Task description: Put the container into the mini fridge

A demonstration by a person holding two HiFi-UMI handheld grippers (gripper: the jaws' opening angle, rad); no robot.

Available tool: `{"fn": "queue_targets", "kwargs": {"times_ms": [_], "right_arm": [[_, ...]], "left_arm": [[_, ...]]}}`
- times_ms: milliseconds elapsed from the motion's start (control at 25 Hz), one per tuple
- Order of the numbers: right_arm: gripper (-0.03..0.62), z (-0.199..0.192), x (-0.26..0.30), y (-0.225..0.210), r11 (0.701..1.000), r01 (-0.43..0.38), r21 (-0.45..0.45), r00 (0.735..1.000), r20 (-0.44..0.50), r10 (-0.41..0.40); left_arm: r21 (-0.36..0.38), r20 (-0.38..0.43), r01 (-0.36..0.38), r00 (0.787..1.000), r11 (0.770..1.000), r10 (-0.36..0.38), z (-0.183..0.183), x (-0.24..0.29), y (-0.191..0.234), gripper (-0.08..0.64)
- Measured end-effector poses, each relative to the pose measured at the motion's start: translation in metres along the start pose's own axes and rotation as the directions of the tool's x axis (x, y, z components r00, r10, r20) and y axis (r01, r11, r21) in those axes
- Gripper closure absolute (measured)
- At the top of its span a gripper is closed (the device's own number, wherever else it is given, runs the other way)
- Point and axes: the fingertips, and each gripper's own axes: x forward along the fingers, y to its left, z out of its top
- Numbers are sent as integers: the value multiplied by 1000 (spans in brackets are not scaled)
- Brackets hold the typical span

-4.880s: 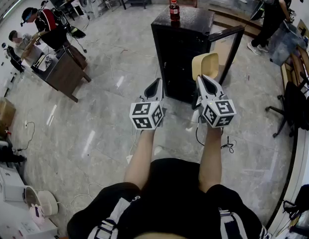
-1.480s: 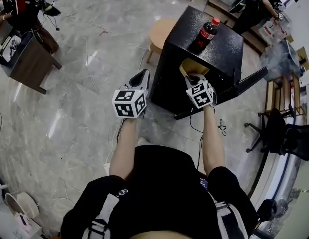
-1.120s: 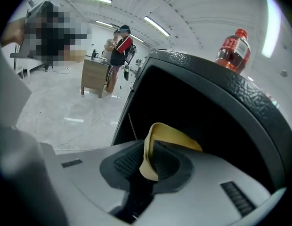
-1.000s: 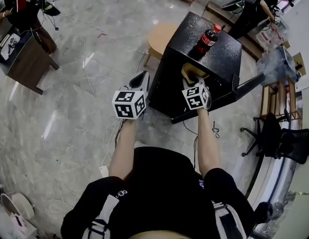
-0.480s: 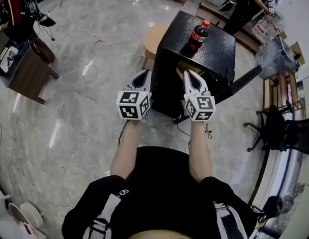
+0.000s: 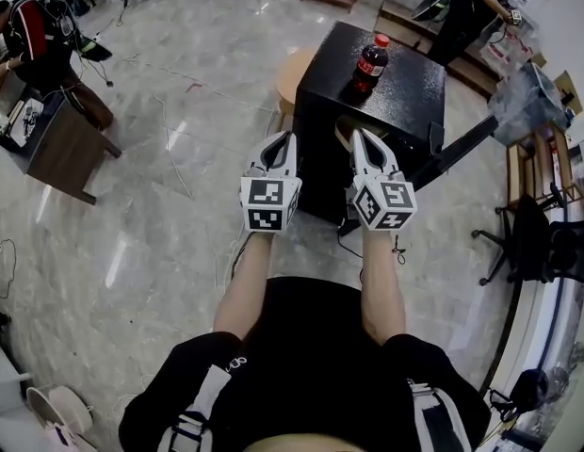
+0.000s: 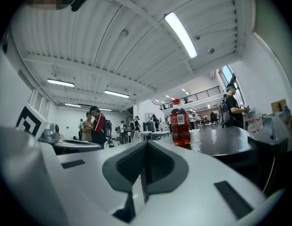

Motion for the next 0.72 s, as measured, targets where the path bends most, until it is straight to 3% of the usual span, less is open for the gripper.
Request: {"fn": "queue_targets", "kwargs": {"times_ms": [120, 720], "right_arm": [[581, -3, -4, -4, 999, -9, 32, 1000, 0, 9], [581, -8, -8, -6, 1000, -22, 13, 1000, -12, 23]], "left_arm": [[6, -6, 5, 1000, 1000, -4, -1, -2, -4, 549], [2, -6, 7, 1000, 1000, -7, -2, -1, -6, 549]]}}
